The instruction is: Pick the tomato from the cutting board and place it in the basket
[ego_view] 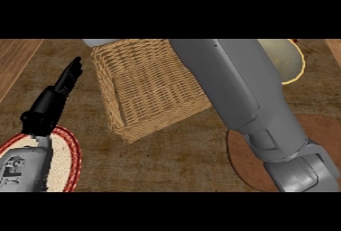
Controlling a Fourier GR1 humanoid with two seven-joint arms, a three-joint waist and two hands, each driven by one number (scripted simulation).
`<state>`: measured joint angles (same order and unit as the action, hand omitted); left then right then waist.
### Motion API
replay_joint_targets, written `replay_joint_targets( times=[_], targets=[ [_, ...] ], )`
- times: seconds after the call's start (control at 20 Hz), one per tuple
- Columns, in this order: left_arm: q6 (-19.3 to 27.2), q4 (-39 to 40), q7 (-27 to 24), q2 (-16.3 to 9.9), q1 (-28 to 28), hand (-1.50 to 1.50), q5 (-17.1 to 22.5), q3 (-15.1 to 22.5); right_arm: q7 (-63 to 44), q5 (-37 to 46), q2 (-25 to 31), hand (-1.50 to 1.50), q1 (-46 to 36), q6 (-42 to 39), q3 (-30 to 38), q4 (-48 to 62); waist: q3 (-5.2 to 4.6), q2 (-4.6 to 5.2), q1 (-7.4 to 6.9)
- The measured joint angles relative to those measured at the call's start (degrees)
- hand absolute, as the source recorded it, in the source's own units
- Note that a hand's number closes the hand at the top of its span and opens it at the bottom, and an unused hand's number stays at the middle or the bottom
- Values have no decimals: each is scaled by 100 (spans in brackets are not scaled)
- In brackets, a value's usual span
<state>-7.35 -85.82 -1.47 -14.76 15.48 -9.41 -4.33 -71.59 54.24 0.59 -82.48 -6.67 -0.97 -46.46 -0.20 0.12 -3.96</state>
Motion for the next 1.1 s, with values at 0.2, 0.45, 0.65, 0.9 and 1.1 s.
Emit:
replay_joint_targets(
  times=[0.2, 0.45, 0.65, 0.9, 1.1],
  targets=[
    [-11, -50, 14, 21, -56, 0, 15, 2, 15, -368, 5, -150, -263, 192, -18, 297, 4, 0, 26],
    [39, -58, -20, 22, -117, 0, 0, -48, 156, -210, 15, -150, -404, 729, 0, 239, 7, -5, 124],
    [41, -105, 36, -41, -165, 0, 18, -128, 247, 317, 118, -150, -455, 1325, 228, -3, 12, -26, 218],
    [106, -118, 45, -19, -295, 0, -1, -167, 245, 1066, 349, -150, -333, 1959, 560, -461, 16, -76, 396],
    [138, -147, 64, -57, -391, 0, 8, -254, 179, 1691, 350, -150, -14, 2280, 787, -1022, 21, -131, 542]
  ],
)
